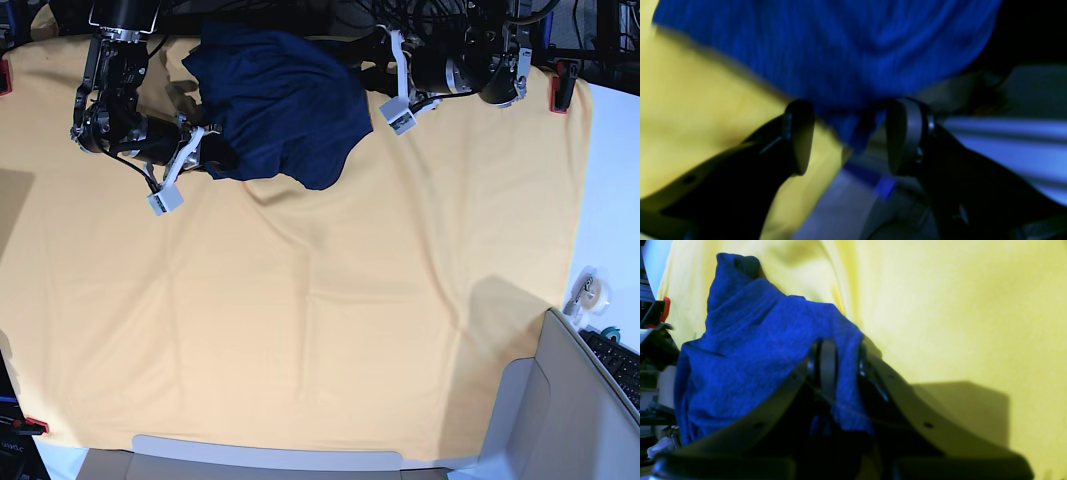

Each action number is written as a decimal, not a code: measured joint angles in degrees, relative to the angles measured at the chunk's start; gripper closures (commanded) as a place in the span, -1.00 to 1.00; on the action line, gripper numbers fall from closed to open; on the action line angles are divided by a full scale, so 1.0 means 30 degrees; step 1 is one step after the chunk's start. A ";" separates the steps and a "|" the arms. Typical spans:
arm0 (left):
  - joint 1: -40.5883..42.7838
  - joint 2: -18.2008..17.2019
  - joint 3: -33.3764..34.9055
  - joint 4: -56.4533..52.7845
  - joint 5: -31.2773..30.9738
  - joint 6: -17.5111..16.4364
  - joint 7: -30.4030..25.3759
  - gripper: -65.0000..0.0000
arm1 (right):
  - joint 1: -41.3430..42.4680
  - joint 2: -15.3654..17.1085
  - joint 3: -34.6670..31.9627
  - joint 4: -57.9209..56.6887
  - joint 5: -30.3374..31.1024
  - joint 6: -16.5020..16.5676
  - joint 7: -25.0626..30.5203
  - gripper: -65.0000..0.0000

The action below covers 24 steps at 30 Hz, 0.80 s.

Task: Fold the T-shirt properly
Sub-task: 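Lower the left gripper and grasp the bundle edge opposite the right gripper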

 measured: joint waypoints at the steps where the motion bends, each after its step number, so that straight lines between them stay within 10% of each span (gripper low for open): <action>1: -0.0197 0.0102 -0.0029 -0.0466 -0.0423 -0.0015 -0.0073 -0.05 | -0.0007 0.0007 0.0000 0.0000 0.0007 0.0000 0.0000 0.97; 24: -0.0750 -0.0131 -0.1872 -0.2433 -0.3024 -0.0058 0.0109 -0.06 | -0.0313 -0.0044 0.0000 0.0022 0.0138 -0.0007 0.0342 0.97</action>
